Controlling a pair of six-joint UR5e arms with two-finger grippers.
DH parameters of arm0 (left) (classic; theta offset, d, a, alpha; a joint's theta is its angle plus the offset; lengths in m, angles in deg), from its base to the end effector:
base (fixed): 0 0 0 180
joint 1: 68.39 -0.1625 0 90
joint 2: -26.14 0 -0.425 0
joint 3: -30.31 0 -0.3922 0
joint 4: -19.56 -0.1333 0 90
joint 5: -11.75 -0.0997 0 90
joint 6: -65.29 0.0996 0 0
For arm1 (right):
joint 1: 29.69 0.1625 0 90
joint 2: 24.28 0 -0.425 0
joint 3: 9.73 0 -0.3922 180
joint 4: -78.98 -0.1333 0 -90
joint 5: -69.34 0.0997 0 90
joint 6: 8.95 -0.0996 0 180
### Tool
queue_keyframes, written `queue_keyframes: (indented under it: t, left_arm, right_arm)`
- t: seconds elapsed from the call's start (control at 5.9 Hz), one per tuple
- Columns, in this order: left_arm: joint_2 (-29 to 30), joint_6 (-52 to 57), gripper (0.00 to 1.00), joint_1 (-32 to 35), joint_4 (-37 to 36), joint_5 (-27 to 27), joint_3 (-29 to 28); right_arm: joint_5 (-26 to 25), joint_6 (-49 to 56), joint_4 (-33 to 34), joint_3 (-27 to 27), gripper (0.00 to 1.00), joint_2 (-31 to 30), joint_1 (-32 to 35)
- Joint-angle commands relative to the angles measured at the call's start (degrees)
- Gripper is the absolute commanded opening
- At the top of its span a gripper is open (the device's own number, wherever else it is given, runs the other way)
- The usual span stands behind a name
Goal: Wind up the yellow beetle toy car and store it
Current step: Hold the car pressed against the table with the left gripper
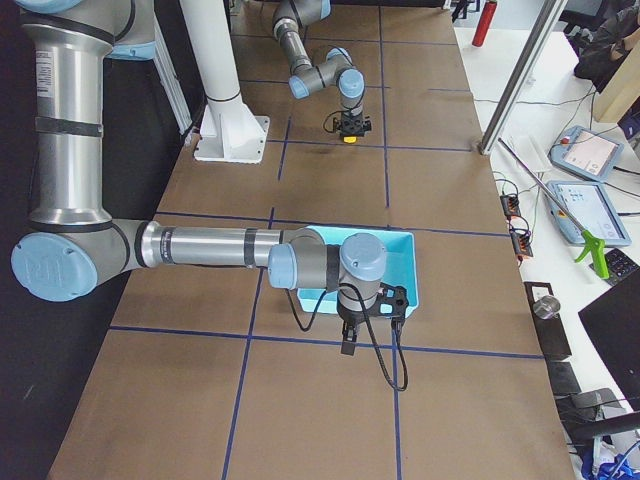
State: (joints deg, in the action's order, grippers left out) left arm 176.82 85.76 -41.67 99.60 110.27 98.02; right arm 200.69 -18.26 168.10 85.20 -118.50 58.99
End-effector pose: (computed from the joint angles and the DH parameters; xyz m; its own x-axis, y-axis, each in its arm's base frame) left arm 0.6725 -0.4712 0.1662 0.0829 0.9956 0.0444 -0.8694 0.0504 0.4916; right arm 0.0568 -0.4641 0.6535 0.7439 0.1265 0.6562 -0.0986 0.9919 -0.0795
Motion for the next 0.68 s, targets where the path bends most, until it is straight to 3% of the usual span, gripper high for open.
queue_keyframes:
  t: [0.0,0.51]
  left_arm:
    - [-0.03,2.71,0.88,0.0,0.03,0.09,-0.21]
    - [0.05,2.91,0.65,-0.08,0.03,0.18,-0.3]
  right_arm:
    - [-0.04,0.0,0.09,0.0,1.0,0.0,0.0]
    - [-0.22,0.0,0.09,-0.18,1.0,0.0,0.0]
